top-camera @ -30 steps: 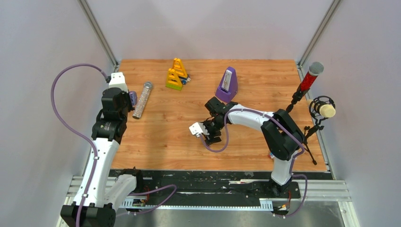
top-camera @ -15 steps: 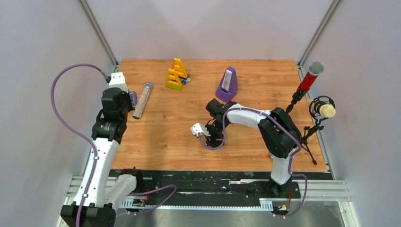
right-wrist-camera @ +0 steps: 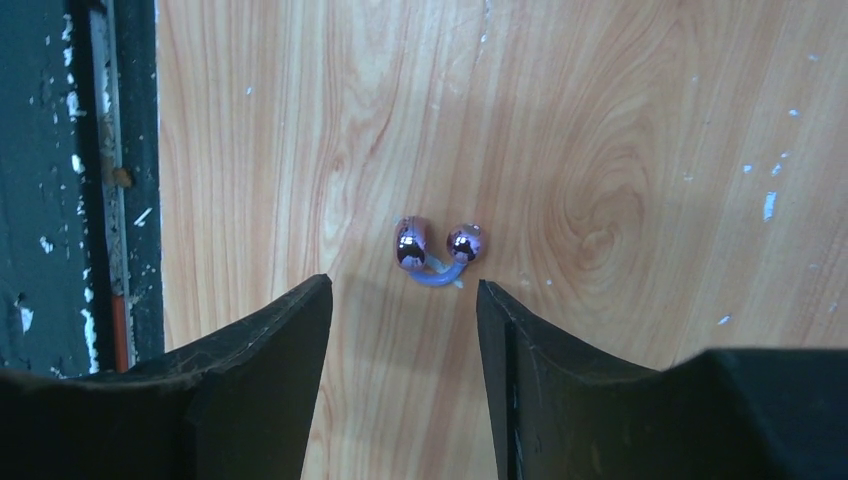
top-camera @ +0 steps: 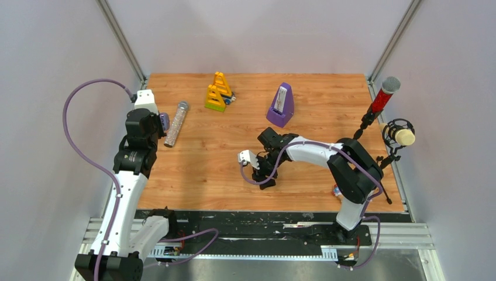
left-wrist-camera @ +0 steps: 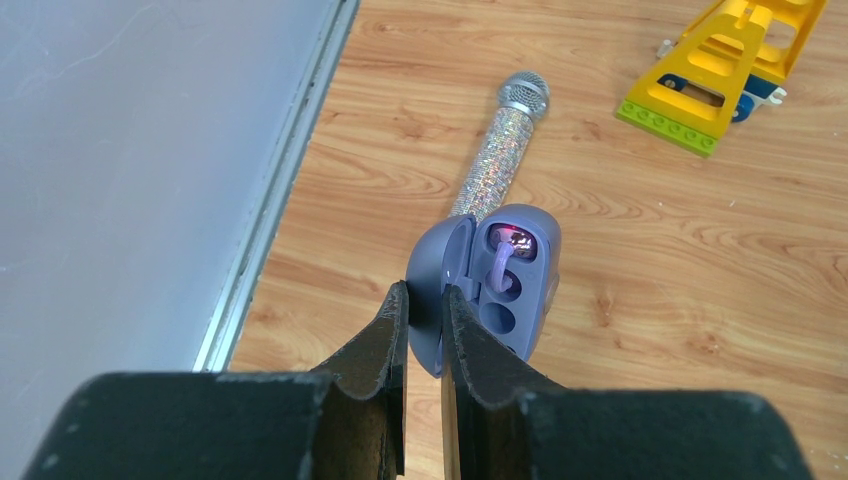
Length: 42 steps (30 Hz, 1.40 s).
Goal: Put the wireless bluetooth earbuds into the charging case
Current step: Move the left earbud to the center of the board.
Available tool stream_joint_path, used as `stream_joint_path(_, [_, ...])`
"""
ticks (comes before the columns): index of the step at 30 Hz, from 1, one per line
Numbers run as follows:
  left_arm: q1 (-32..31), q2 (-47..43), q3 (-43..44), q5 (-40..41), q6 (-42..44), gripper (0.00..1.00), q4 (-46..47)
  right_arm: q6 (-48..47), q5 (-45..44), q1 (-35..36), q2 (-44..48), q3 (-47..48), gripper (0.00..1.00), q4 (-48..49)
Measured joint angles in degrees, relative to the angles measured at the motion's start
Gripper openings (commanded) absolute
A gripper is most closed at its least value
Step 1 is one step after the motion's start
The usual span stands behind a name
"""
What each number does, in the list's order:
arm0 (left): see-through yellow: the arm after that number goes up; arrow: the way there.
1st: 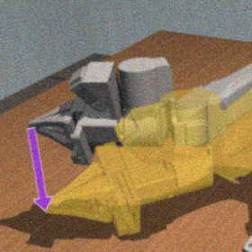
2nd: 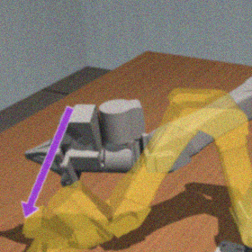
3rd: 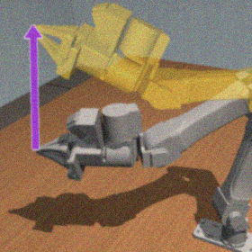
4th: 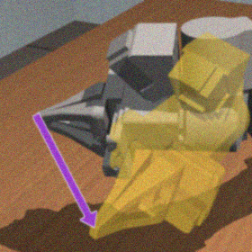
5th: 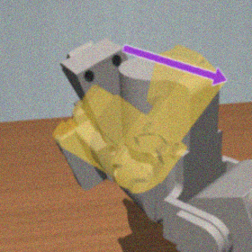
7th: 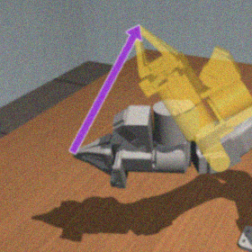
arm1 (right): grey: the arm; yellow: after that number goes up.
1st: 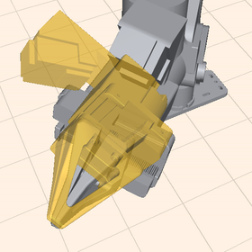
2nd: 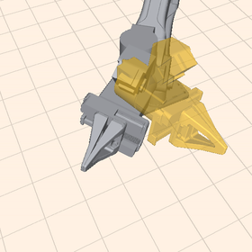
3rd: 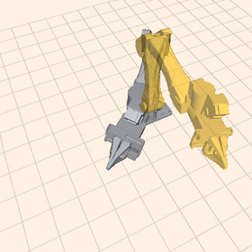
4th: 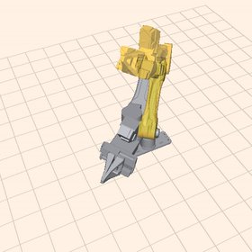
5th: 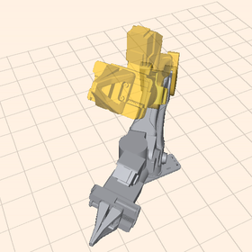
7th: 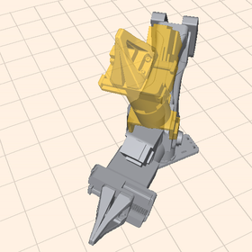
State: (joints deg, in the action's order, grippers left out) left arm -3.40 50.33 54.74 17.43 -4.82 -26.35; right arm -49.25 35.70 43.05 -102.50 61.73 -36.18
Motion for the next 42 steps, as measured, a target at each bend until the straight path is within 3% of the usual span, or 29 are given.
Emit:
stream_joint_path(7, [0.0, -0.3, 0.0, 0.1, 0.0, 0.10, 0.0, 5.1, -2.3, 1.2, 0.3, -1.4, 0.52, 6.7])
stream_joint_path(15, [0.0, -0.3, 0.0, 0.0, 0.0, 0.10, 0.0, 4.9, -2.9, 1.3, 0.7, -3.0, 0.29, 10.8])
stream_joint_path(25, [0.0, -0.3, 0.0, -0.1, 0.0, 0.10, 0.0, 3.5, -1.7, 1.6, 2.6, -4.8, 0.15, 11.1])
stream_joint_path(31, [0.0, 0.6, 0.0, -1.2, -0.1, 0.10, 0.0, 4.0, -4.7, 1.9, 3.1, -4.8, 0.15, 11.6])
stream_joint_path(35, [0.0, 1.2, 0.0, -2.0, -0.2, 0.10, 0.0, 5.2, -9.4, 3.9, 4.4, -4.8, 0.23, 13.2])
stream_joint_path(42, [0.0, 1.3, 0.0, -2.0, -0.3, 0.10, 0.0, 11.1, -8.5, 5.1, 7.9, -1.4, 0.31, 10.7])
